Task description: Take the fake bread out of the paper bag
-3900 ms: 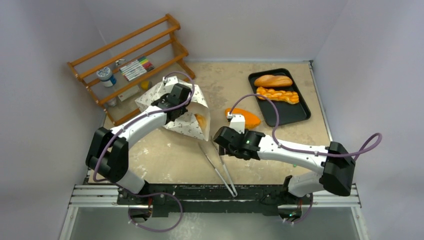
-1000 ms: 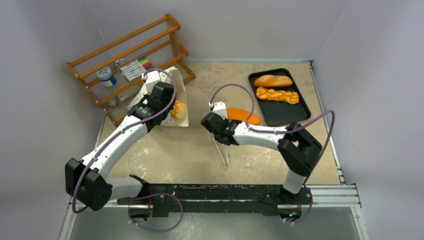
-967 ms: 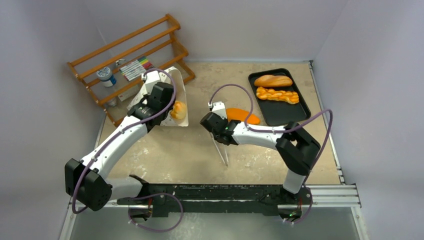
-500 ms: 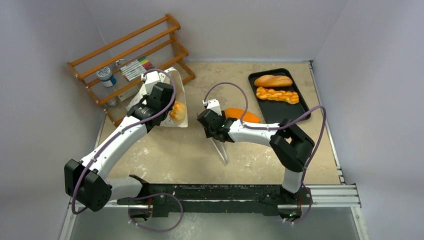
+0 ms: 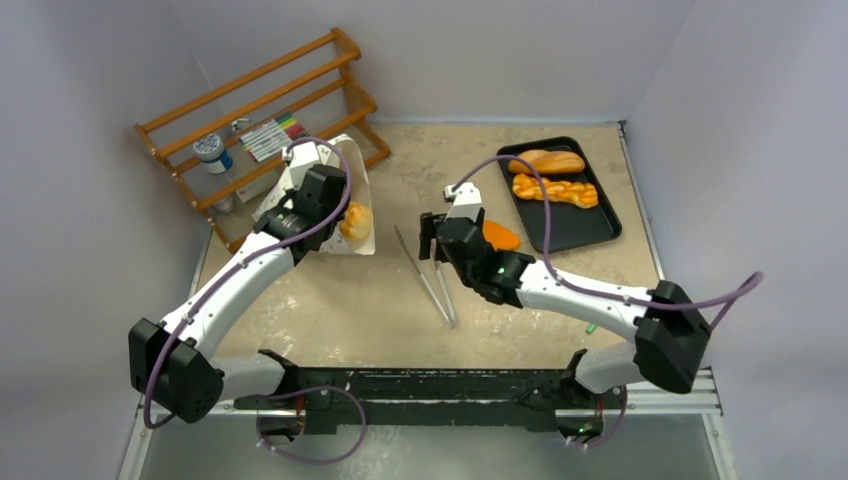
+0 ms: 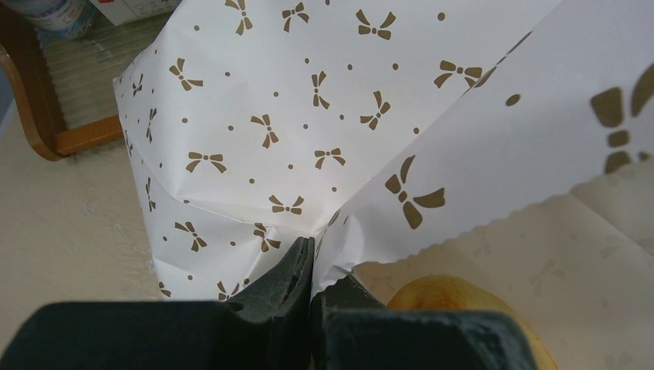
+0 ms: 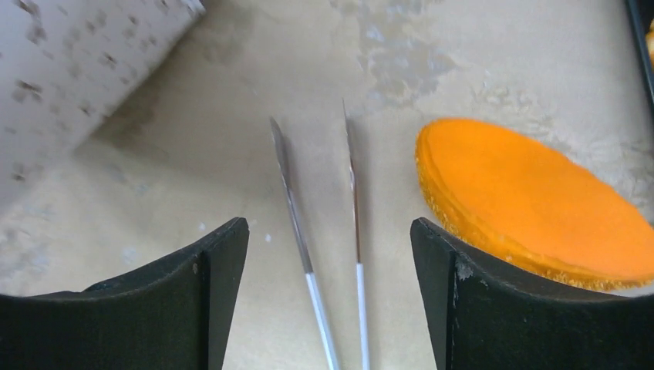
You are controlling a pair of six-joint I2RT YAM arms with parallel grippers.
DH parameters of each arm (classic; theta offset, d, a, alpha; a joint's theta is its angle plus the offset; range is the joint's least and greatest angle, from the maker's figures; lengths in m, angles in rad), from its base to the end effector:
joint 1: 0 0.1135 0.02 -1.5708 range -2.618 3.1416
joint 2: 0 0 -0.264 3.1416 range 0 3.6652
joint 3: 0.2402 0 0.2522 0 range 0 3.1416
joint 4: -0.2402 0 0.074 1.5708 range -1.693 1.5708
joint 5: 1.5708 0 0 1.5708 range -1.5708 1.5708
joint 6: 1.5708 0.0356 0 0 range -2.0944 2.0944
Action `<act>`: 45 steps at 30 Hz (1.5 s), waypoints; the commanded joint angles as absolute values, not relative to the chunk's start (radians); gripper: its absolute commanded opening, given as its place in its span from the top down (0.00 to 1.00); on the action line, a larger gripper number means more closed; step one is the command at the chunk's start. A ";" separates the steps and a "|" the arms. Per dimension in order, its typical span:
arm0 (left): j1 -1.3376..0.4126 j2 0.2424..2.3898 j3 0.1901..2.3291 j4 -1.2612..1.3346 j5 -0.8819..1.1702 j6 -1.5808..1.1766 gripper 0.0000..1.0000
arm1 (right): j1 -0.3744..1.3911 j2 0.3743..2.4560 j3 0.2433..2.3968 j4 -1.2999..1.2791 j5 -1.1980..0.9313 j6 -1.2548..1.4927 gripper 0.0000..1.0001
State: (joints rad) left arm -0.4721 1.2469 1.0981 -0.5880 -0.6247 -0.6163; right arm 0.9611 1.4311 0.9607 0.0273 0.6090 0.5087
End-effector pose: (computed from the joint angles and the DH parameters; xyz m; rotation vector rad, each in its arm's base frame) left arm 0.2440 -0.1012 0.3177 -0.4567 2.0998 0.0998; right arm 0.2011 0.2523 0.2731 -0.0585 1.9465 0.3645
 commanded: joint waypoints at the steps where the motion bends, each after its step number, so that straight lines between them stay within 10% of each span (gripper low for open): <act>1: -0.460 1.214 1.128 -0.530 -0.634 -0.609 1.00 | 0.962 1.402 0.892 0.248 0.637 0.474 0.25; 12: -0.460 1.214 1.131 -0.527 -0.637 -0.611 1.00 | 0.978 1.574 0.910 0.098 0.567 0.576 0.10; 35: -0.459 1.230 1.120 -0.512 -0.630 -0.606 1.00 | 0.980 1.767 0.921 0.101 0.488 0.579 0.13; 45: -0.459 1.221 1.119 -0.514 -0.630 -0.606 1.00 | 0.984 1.795 0.926 0.094 0.463 0.586 0.58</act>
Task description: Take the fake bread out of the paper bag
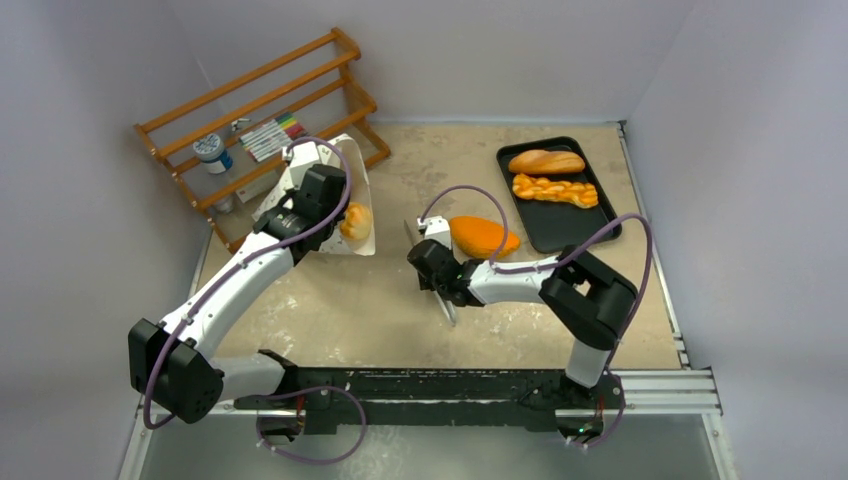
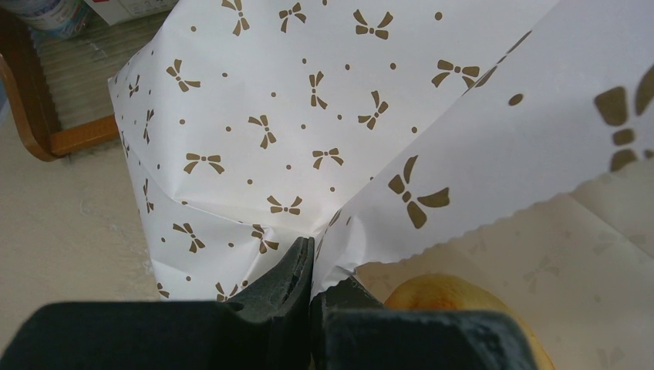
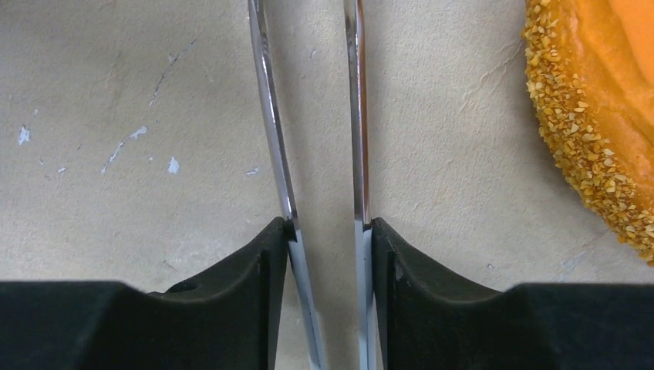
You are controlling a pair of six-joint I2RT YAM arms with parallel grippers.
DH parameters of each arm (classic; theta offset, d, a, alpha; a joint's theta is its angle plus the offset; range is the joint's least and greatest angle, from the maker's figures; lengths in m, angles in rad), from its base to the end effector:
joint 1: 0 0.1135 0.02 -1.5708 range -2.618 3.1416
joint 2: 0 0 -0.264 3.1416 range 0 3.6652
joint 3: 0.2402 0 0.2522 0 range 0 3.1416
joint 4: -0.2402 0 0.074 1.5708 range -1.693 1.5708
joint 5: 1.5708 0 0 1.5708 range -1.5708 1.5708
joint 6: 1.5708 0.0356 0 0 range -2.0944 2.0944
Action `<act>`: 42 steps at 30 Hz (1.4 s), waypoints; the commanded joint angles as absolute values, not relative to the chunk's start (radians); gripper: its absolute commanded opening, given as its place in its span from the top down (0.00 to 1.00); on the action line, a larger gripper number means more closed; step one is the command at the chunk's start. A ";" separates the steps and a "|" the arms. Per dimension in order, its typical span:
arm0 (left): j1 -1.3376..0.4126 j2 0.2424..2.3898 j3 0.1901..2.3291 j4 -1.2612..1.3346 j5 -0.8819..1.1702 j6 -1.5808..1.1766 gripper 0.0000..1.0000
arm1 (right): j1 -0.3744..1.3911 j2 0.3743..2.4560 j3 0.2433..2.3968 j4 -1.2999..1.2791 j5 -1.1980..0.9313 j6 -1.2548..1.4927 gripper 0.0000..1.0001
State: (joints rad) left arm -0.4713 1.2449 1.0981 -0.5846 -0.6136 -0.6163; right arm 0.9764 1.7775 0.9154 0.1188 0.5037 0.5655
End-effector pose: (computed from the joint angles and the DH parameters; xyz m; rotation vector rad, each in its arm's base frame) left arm 0.2439 -0.1013 0.3183 -0.4543 2.1011 0.0856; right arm 0.2139 0.2858 0.1538 -0.2059 2.2086 0.2676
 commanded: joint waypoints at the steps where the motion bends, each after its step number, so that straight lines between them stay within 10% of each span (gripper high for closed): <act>1: -0.460 1.220 1.119 -0.515 -0.630 -0.605 1.00 | 0.985 1.790 0.928 0.092 0.460 0.586 0.59; 42: -0.457 1.187 1.127 -0.486 -0.570 -0.601 1.00 | 0.947 0.992 0.543 0.034 0.186 1.296 0.57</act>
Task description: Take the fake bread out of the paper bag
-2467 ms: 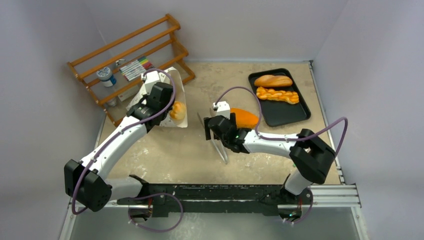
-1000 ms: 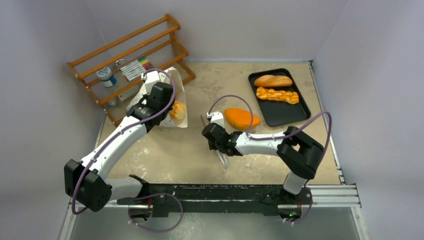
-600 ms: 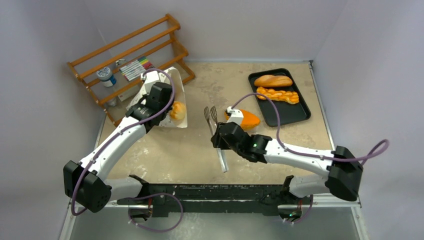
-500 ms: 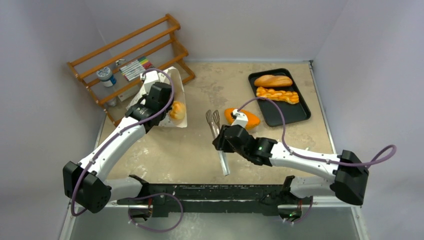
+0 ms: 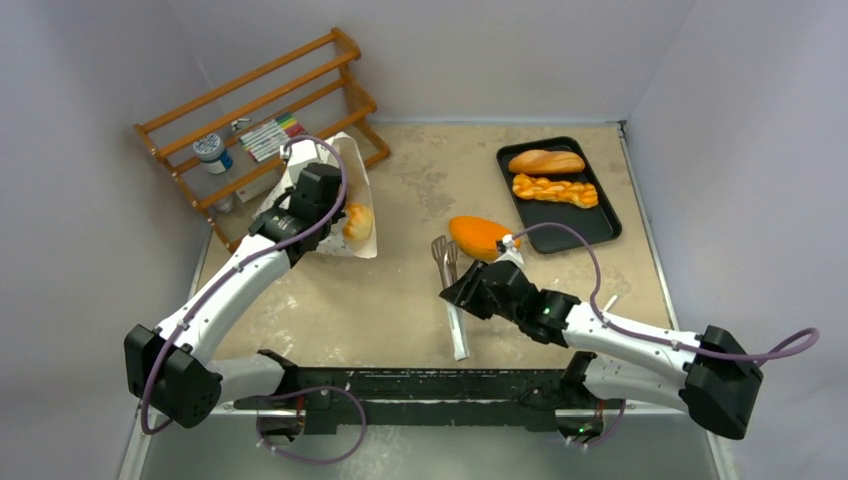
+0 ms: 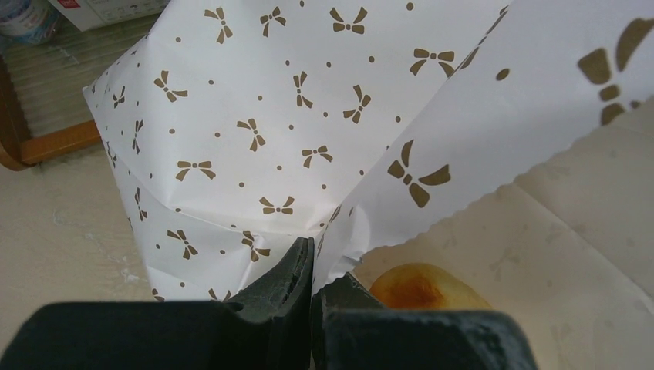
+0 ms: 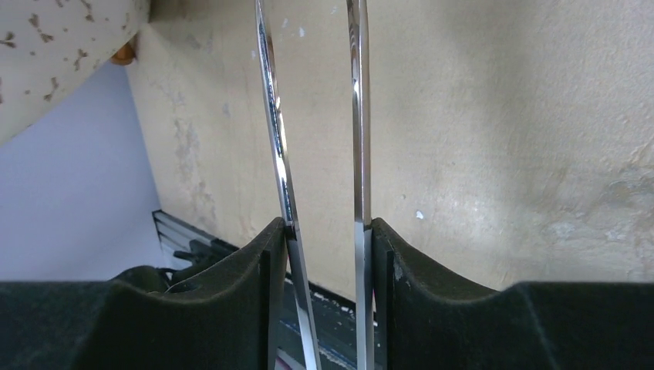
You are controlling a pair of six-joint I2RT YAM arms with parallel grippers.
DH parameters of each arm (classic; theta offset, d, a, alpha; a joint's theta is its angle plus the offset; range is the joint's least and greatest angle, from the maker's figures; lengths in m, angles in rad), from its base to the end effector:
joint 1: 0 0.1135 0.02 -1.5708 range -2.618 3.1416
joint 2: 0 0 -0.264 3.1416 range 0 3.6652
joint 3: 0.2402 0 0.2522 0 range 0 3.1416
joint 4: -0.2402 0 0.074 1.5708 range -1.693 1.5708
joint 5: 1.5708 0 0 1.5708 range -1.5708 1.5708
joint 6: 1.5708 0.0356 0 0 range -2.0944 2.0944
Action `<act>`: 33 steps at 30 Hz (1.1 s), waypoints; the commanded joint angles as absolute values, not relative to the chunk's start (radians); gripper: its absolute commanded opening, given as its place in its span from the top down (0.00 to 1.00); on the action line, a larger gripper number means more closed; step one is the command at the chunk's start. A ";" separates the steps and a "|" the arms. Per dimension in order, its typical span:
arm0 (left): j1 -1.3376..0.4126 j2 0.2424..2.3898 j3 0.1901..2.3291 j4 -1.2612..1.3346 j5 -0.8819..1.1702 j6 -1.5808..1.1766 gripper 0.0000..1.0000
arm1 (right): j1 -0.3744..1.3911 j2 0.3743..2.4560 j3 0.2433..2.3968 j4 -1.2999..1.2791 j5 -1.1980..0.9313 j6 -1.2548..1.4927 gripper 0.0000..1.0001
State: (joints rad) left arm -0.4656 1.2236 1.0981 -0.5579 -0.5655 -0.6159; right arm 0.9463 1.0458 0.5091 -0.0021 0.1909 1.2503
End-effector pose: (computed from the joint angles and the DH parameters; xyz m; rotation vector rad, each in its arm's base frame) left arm 0.2421 -0.1003 0.3249 -0.4496 2.0852 0.0093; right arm 0.1355 0.1765 0.2124 0.4720 2.2559 1.0622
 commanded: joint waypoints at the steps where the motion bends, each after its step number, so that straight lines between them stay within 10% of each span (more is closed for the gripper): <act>1: -0.457 1.187 1.126 -0.484 -0.568 -0.601 1.00 | 0.948 0.971 0.558 0.019 0.230 1.273 0.57; 33: -0.456 1.200 1.113 -0.453 -0.511 -0.594 1.00 | 0.954 0.683 0.636 -0.718 0.660 1.815 0.57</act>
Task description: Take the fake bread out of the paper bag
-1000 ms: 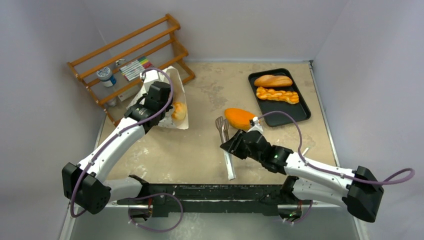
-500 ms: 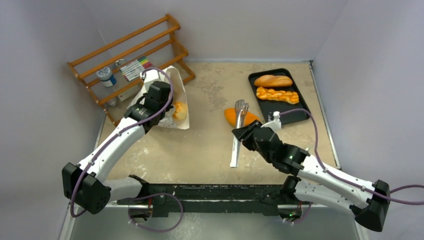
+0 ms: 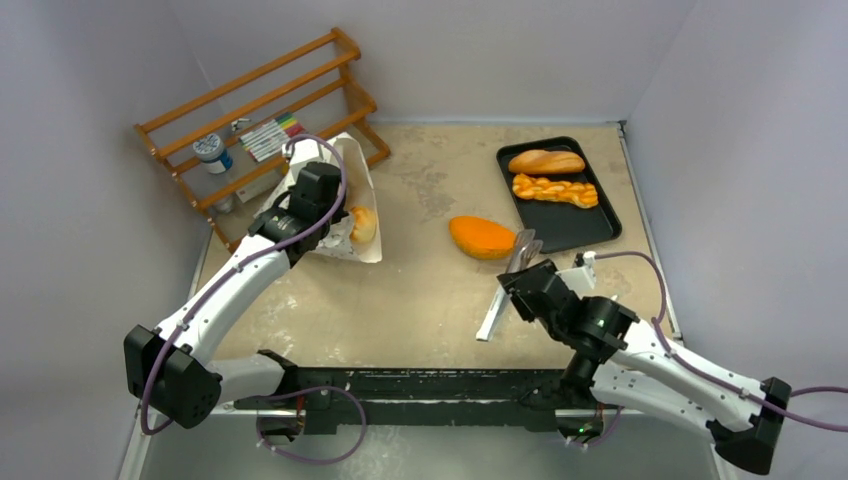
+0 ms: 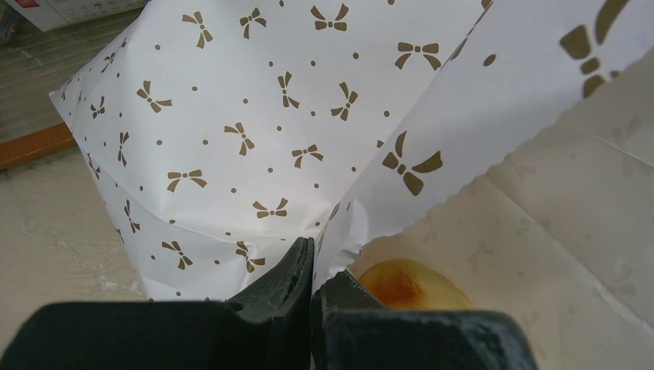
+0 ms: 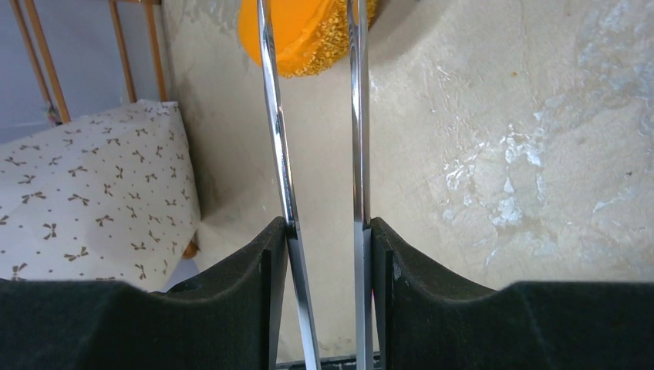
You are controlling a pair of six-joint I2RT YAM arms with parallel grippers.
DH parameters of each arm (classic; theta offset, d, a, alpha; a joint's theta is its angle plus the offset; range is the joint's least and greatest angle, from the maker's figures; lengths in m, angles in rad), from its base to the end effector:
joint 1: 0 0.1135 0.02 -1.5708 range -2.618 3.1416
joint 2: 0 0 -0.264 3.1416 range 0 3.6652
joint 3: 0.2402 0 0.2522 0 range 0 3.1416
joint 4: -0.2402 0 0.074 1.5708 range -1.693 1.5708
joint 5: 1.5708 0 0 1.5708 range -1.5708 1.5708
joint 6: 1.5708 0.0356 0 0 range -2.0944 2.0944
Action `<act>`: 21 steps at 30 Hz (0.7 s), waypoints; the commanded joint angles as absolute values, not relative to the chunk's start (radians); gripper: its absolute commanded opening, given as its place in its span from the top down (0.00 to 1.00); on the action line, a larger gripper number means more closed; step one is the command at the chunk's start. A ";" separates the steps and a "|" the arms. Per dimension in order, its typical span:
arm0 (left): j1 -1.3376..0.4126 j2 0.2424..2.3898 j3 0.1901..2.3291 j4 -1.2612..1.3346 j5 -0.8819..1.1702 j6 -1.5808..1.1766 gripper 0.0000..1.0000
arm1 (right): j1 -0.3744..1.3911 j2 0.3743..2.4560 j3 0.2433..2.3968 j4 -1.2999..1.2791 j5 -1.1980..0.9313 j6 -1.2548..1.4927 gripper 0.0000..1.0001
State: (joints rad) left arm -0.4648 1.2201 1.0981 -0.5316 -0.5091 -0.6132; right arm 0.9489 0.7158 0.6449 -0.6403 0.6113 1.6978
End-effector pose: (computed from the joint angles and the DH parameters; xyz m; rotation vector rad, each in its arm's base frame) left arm 0.2430 -0.1025 0.3273 -0.4275 2.0879 -0.0636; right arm 0.1026 0.1080 0.2619 1.1169 1.9594 0.8195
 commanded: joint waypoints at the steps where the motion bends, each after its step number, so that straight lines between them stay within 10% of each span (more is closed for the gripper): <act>1: -0.456 1.201 1.111 -0.453 -0.511 -0.593 1.00 | 0.954 0.678 0.633 -0.725 0.658 1.821 0.57; 21: -0.457 1.206 1.092 -0.440 -0.508 -0.595 1.00 | 0.951 0.659 0.514 -0.569 0.608 1.783 0.54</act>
State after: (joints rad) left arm -0.4648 1.2201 1.0973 -0.5167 -0.5007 -0.6079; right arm 0.9489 0.6487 0.5301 -0.6567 0.5663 1.7798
